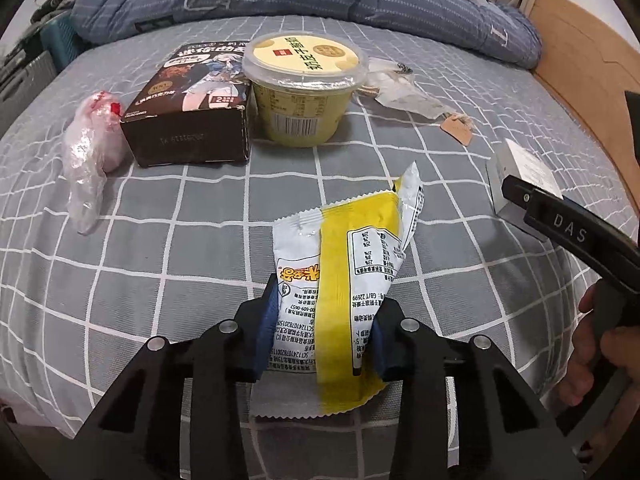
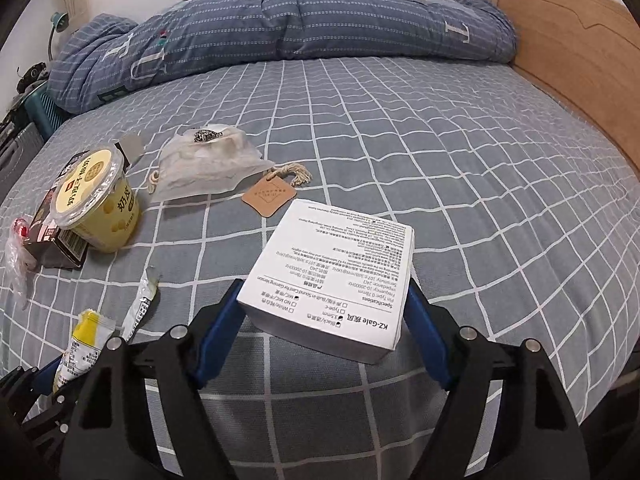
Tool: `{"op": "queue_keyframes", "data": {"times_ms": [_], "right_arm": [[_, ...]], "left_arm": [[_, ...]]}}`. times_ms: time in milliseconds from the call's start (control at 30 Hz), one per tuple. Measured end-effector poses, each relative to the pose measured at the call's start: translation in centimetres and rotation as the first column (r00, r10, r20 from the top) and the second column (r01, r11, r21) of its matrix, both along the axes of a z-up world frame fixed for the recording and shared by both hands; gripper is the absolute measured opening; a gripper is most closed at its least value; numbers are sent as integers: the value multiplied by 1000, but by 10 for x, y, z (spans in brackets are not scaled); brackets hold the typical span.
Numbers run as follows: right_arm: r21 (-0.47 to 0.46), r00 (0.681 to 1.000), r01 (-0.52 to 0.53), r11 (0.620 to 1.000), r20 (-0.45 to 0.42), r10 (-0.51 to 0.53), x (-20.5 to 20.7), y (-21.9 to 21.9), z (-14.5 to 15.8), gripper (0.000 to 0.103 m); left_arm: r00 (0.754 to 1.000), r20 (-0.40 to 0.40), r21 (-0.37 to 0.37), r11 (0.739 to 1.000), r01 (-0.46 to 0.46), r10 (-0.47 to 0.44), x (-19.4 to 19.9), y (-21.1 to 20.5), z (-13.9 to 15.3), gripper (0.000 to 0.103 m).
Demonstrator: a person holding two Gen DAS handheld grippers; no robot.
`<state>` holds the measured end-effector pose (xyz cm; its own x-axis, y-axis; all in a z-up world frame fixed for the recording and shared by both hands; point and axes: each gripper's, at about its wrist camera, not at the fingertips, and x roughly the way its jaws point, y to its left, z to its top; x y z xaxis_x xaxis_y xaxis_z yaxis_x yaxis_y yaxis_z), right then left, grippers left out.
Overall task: Collect trash
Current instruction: 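Carry the snack packet and white box in both tools down to the bin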
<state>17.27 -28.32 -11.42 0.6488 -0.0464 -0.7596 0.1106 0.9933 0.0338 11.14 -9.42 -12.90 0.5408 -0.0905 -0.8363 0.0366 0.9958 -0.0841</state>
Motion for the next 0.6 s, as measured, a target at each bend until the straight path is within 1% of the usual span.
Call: {"op": "queue_keyframes", "data": {"times_ms": [600], "right_arm": [[-16, 998, -17, 1000, 56, 18, -18, 7, 24, 74]], "left_arm": [[999, 49, -4, 1000, 0, 0, -8, 8, 21, 37]]}}
